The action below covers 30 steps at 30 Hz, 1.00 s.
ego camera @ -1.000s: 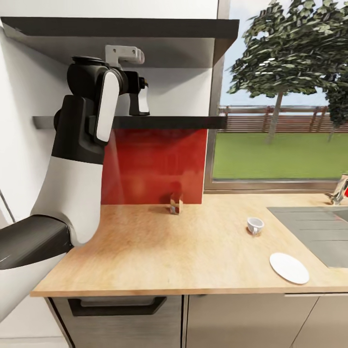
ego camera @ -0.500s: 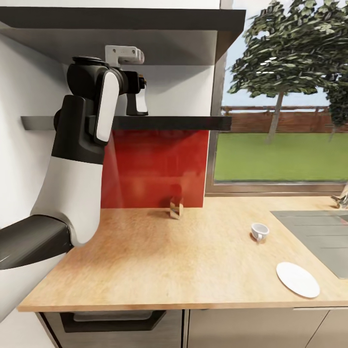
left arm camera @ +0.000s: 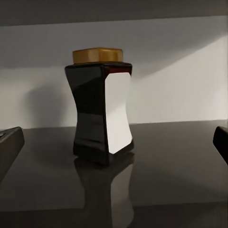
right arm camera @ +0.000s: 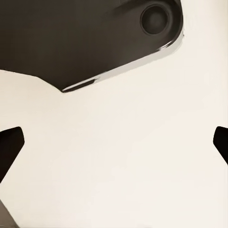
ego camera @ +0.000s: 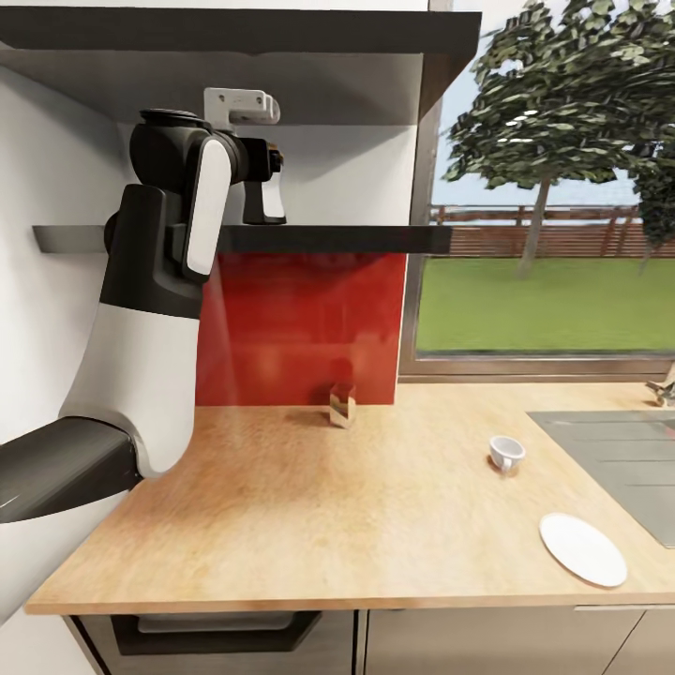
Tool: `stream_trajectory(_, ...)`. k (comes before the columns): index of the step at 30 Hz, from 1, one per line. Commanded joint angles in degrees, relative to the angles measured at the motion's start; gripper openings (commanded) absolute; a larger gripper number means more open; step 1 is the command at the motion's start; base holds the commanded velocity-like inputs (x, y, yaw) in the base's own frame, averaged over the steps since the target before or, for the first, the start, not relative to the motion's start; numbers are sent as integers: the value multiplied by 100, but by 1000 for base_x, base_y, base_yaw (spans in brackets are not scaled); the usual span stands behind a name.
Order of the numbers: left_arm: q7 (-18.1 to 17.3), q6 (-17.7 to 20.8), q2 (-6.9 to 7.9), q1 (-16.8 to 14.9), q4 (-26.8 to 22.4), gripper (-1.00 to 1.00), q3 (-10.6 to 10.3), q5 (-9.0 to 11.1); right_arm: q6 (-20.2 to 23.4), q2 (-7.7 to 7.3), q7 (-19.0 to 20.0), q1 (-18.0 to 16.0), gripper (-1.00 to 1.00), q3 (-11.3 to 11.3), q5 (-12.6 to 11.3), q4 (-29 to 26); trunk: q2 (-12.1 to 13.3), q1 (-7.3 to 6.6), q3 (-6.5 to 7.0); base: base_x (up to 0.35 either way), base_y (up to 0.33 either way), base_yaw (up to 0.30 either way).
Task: Set up a coffee station on the kitchen countertop: keep the coffee maker on the countertop, move the bottle of coffee from the kitchen shelf to the counter next to the coffee maker, place a paper coffee filter on top of the coffee maker, put the saucer next to the coffee maker with the coffee cup on the saucer, and place the electric kettle next to the coffee maker.
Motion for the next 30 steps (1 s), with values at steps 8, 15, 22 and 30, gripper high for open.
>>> stream_trajectory(8, 46, 18, 0, -6, -15, 100, -5, 40, -5, 67, -397, 129, 100, -53, 225, 8, -6, 3, -9, 115, 0, 0)
stream_trajectory(15, 46, 18, 0, -6, -44, 100, -7, 38, -3, 79, -459, 147, 100, -53, 247, 8, -6, 3, -9, 112, 0, 0)
stream_trajectory(22, 46, 18, 0, -6, -22, 100, -2, 38, -5, 79, -463, 148, 100, -53, 248, 8, -6, 3, -9, 65, 0, 0)
stream_trajectory(30, 46, 18, 0, -6, -10, 100, 11, 37, -4, 79, -464, 148, 100, -53, 251, 8, -6, 3, -9, 105, 0, 0)
